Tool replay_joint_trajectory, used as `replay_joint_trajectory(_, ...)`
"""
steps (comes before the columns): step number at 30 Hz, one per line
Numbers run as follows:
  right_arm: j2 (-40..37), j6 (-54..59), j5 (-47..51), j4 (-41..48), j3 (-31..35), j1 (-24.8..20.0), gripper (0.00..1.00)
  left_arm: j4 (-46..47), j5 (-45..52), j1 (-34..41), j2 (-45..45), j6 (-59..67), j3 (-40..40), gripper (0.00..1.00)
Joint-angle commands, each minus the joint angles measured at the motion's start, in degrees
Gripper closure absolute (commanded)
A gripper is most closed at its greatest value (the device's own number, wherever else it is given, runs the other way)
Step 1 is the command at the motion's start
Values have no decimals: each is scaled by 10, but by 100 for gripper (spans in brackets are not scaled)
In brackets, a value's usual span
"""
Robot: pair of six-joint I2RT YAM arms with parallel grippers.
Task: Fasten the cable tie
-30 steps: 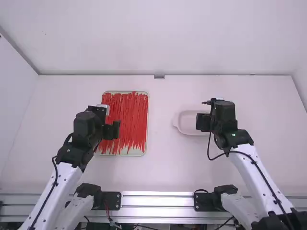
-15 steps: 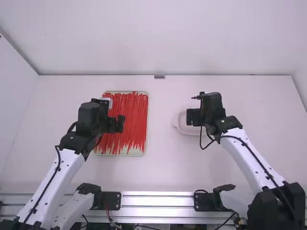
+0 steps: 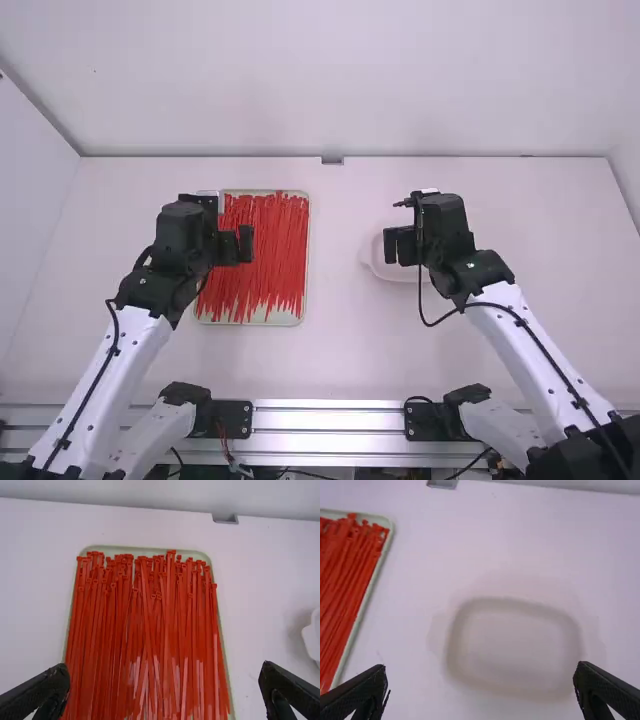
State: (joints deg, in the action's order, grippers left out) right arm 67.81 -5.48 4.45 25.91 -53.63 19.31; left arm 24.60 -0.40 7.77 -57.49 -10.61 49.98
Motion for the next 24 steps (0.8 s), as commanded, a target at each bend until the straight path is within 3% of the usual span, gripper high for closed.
replay_joint_trajectory(1, -12, 27, -15, -4, -18, 6, 1, 12, -12, 5, -15, -3, 23, 1)
replay_joint_trajectory(6, -9, 6, -13, -2, -18, 5, 1, 28, -1, 5, -40, 45, 47, 1)
replay_joint_trajectory(24, 36, -1, -14, 0, -18, 5, 1, 77, -7, 5, -191, 10, 172, 1)
